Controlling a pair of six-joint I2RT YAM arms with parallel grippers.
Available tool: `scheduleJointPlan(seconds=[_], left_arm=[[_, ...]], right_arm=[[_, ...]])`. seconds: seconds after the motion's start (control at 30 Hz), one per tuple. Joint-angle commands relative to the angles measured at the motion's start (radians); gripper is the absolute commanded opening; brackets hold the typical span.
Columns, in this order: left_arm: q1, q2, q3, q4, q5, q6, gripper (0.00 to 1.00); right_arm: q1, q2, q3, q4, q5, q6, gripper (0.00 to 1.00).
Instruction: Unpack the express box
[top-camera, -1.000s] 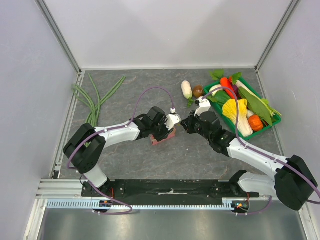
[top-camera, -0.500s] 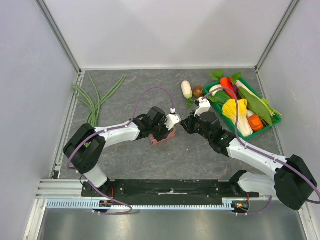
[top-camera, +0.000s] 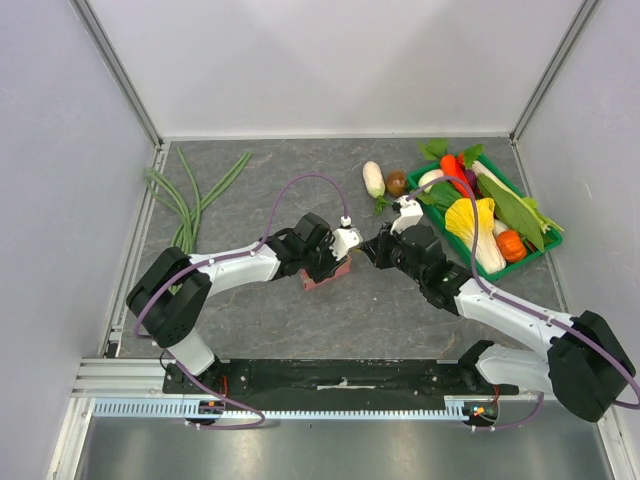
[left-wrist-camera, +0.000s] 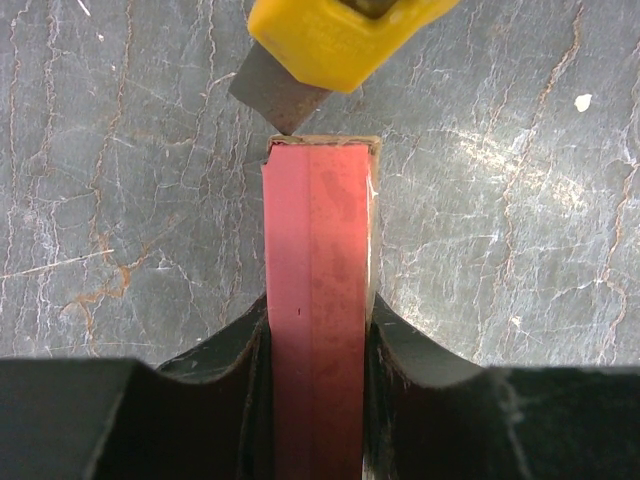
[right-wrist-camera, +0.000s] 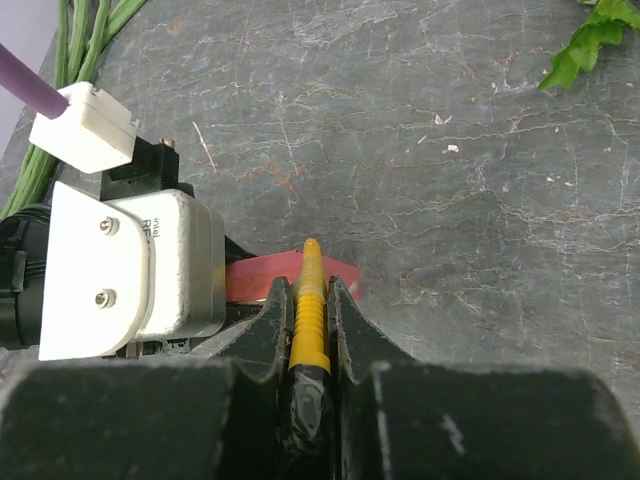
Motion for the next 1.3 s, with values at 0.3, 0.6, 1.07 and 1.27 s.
scheduleJointPlan(seconds=[0.3, 0.6, 1.07, 1.27], left_arm=[[-0.001, 0.044, 0.027, -0.010, -0.074, -0.033, 0.29], [0.000, 0.064, 0.045, -0.026, -0.089, -0.044, 0.25], [0.005, 0.079, 0.055, -0.049, -0.115, -0.037, 0.22], [0.008, 0.084, 0.058, -0.050, -0.111, -0.034, 0.21]], right_arm=[[0.003, -0.045, -0.052, -0.109, -0.073, -0.025, 0.00], [0.003, -0.068, -0.058, -0.146, -0.104, -0.024, 0.00], [0.002, -0.113, -0.066, -0.187, -0.116, -0.018, 0.00], [0.002, -0.125, -0.066, -0.189, -0.108, -0.016, 0.00]])
